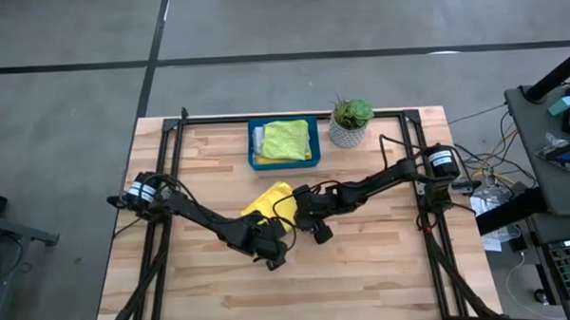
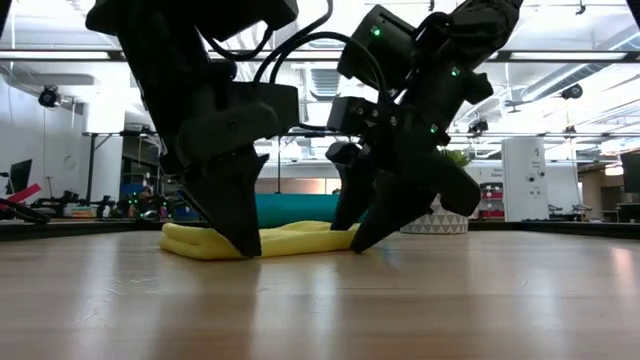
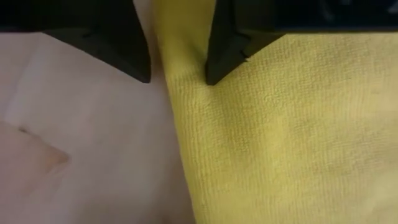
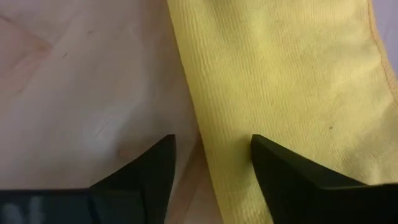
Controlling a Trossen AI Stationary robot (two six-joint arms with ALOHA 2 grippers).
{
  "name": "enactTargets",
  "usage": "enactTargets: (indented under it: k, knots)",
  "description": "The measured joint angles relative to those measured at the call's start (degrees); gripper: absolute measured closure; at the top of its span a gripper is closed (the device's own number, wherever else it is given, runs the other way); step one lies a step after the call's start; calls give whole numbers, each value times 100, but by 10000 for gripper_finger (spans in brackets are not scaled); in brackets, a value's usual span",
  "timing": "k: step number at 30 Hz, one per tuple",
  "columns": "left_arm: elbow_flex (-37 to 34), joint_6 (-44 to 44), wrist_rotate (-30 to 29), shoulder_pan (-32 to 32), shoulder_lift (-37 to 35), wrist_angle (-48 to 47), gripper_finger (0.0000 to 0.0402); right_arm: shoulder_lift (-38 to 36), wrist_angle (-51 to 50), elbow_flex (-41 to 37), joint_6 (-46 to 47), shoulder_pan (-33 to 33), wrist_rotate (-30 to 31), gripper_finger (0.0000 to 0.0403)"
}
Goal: Fold microfiber towels
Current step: Stack the folded yellow microfiber cloth on top of the green microfiber cloth
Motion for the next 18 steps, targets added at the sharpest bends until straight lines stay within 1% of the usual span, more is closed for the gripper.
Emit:
enactTargets:
  k: [5,12,15,18]
  knots:
    - [-4,35,7,2,-4,-125,309,9,13,2,2,-85,-67,243]
    - [-9,187,42,0,-9,-399,385,11,50,2,-46,-137,7,343]
    - [7,430,50,0,-9,-404,396,13,52,2,-73,-139,47,384]
    - [32,762,89,1,-62,-447,399,-23,40,2,-109,-131,66,390]
